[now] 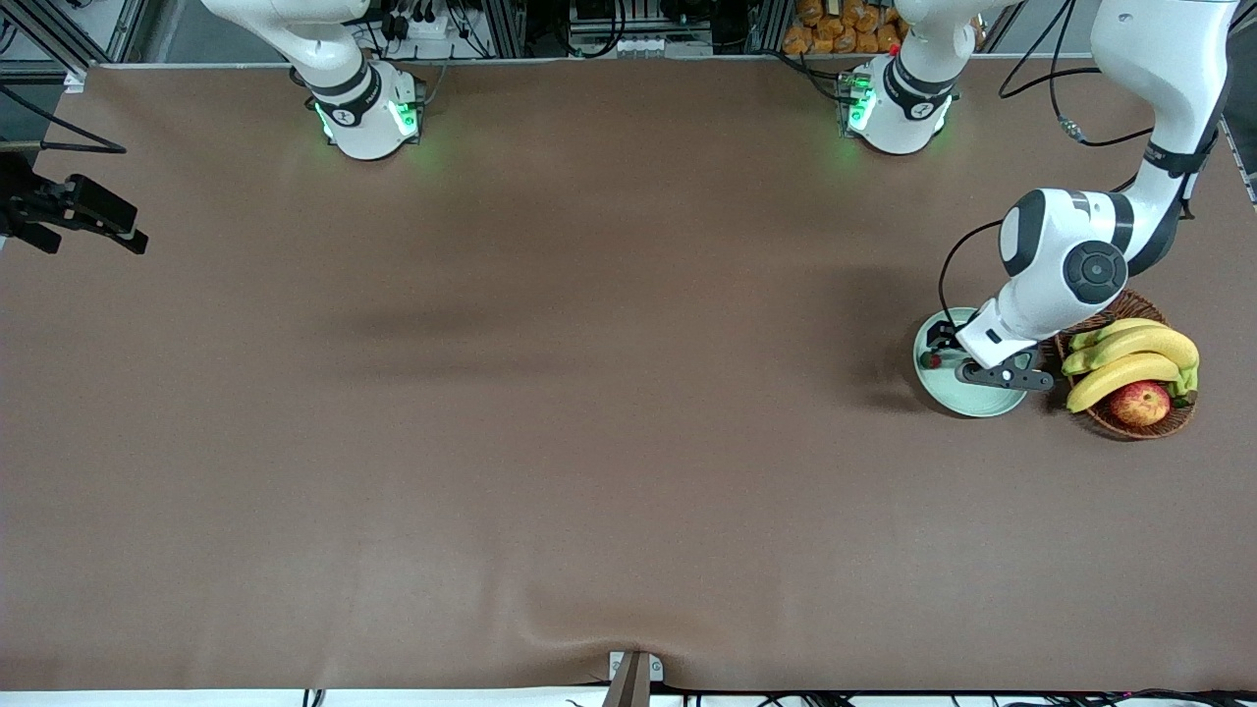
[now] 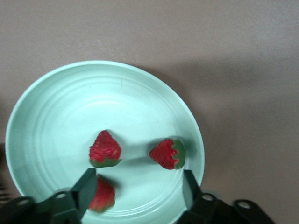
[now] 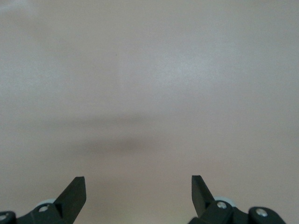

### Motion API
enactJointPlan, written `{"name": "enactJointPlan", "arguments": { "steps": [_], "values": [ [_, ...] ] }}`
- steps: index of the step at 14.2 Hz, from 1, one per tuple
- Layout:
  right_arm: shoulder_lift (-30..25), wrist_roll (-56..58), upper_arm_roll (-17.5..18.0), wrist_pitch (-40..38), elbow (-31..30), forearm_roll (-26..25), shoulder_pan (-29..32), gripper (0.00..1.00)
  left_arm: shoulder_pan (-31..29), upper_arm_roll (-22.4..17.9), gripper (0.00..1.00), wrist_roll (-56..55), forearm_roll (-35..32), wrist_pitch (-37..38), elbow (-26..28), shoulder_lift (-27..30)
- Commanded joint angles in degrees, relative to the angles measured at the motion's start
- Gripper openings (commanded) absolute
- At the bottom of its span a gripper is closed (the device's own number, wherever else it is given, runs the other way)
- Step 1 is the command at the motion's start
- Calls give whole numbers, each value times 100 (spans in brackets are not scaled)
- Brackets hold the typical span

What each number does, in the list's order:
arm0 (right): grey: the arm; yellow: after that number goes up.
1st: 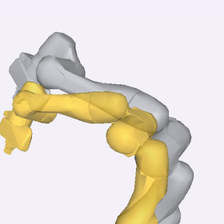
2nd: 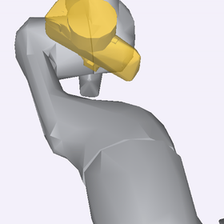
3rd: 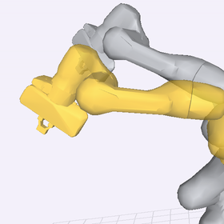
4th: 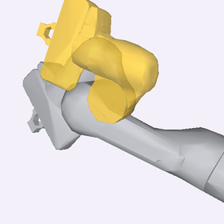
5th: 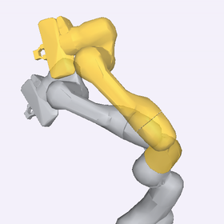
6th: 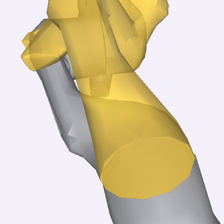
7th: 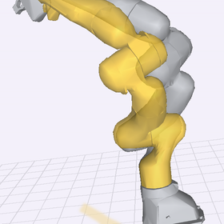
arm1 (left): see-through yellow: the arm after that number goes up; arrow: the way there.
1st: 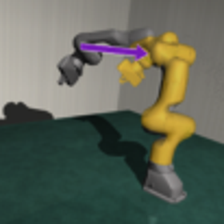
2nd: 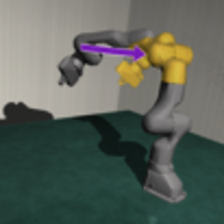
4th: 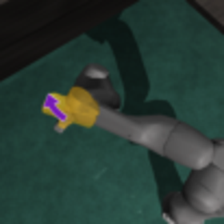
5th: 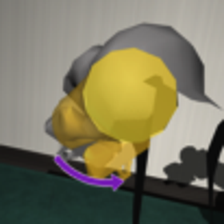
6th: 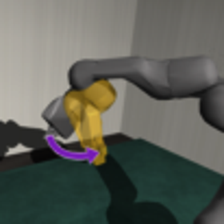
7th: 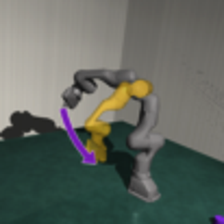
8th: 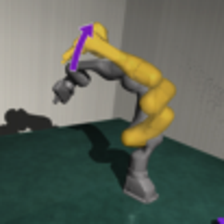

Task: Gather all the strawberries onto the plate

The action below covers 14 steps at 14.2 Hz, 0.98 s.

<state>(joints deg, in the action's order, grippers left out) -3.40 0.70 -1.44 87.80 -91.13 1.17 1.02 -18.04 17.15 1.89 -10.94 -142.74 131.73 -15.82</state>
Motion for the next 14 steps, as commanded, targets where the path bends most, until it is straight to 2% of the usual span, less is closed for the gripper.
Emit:
{"name": "enactJointPlan", "arguments": {
  "steps": [1,4,6,10,14],
  "values": [
    [-3,-44,21,-53,43,6,56,100,-95,87,100,57,-128,36,-50,246],
    [-3,-44,12,-70,52,6,56,100,-24,165,100,39,-101,403,-576,202],
    [-3,-53,12,-70,52,6,56,100,-16,358,100,13,-84,929,-1225,97],
    [-12,-53,3,-61,52,6,74,100,11,394,100,22,-84,1775,-2334,17],
    [-12,-44,-6,-88,52,6,118,100,37,403,100,22,-93,1917,-2740,-35]
  ]
}}
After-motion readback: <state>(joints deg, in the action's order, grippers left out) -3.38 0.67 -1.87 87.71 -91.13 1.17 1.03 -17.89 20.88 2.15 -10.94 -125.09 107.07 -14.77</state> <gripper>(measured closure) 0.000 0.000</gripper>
